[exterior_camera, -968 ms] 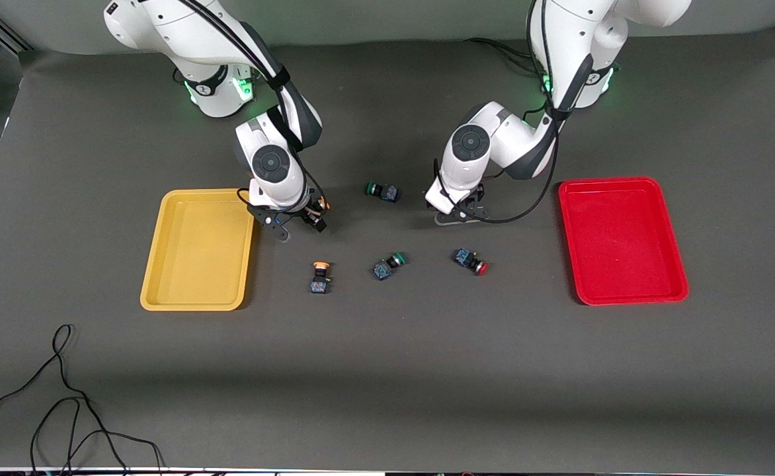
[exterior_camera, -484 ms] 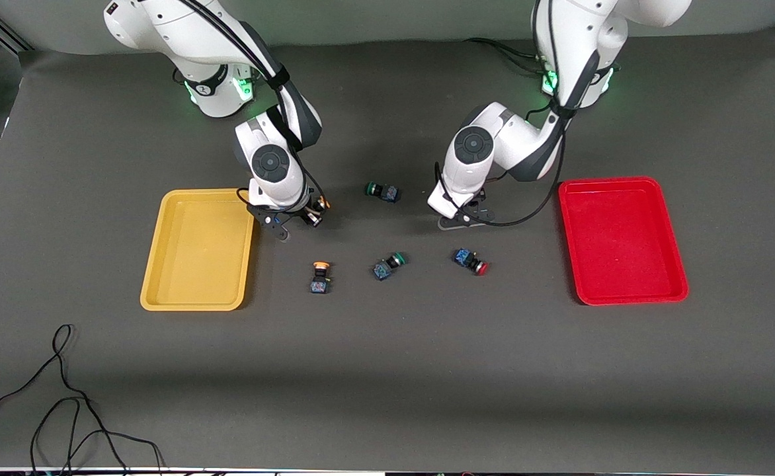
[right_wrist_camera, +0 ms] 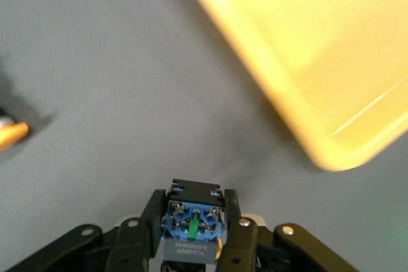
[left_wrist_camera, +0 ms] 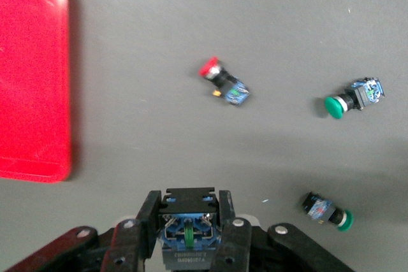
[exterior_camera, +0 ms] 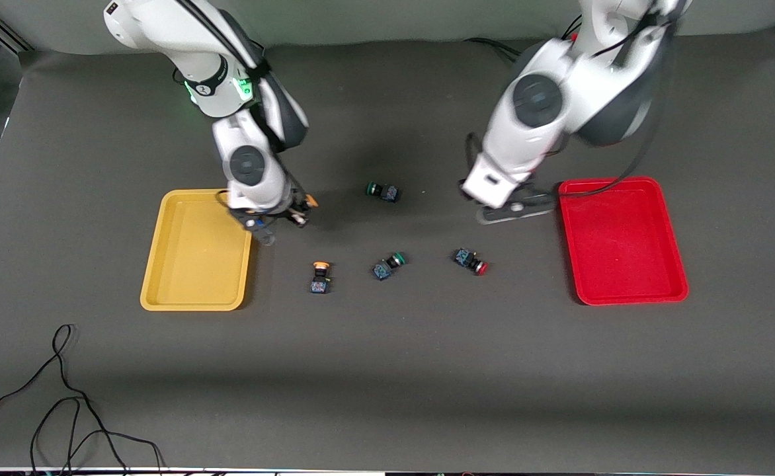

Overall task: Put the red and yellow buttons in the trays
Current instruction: 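Carry the orange button into the yellow tray while the left gripper places red button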

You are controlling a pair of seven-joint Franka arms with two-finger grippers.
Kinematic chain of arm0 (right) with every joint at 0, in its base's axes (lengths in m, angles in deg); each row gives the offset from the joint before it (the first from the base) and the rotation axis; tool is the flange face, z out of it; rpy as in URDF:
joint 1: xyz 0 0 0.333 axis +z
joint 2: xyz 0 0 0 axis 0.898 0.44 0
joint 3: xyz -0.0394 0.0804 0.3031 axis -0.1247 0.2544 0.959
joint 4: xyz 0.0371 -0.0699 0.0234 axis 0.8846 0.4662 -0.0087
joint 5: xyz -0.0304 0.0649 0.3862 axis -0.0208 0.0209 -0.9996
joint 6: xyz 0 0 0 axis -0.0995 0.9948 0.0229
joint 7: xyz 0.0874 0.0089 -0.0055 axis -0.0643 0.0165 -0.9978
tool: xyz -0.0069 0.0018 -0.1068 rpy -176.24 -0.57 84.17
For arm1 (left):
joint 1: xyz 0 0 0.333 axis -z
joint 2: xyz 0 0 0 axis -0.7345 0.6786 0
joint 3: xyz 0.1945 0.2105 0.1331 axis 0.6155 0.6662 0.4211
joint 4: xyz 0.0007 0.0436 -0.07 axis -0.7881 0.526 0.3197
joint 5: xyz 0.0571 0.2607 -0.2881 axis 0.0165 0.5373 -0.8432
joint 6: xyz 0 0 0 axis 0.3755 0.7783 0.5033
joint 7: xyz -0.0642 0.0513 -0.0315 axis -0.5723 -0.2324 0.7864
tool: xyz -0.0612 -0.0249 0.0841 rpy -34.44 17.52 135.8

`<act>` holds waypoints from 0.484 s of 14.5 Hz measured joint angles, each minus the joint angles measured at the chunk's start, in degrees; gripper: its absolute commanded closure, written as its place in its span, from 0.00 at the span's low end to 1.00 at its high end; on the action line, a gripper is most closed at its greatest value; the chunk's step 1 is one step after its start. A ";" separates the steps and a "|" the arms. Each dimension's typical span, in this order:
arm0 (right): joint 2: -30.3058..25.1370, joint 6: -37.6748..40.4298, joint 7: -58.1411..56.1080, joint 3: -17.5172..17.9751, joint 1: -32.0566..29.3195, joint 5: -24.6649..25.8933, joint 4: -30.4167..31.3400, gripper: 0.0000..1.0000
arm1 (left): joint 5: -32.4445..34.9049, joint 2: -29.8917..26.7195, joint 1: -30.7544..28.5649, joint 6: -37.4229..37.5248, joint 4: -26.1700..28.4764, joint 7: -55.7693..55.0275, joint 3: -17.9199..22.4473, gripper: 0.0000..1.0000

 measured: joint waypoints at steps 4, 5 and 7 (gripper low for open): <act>-10.18 9.74 -14.26 -9.94 -1.11 2.93 -0.02 0.74 | 0.20 -3.37 -15.44 6.42 0.11 18.41 0.56 0.69; -11.65 10.77 -15.86 -11.61 -1.25 5.03 0.02 0.74 | 0.41 -3.42 -19.56 6.57 0.36 23.45 0.70 0.69; -12.83 11.31 -18.97 -14.14 -1.23 7.16 0.21 0.74 | 1.75 -3.09 -25.55 3.56 2.78 31.27 0.88 0.69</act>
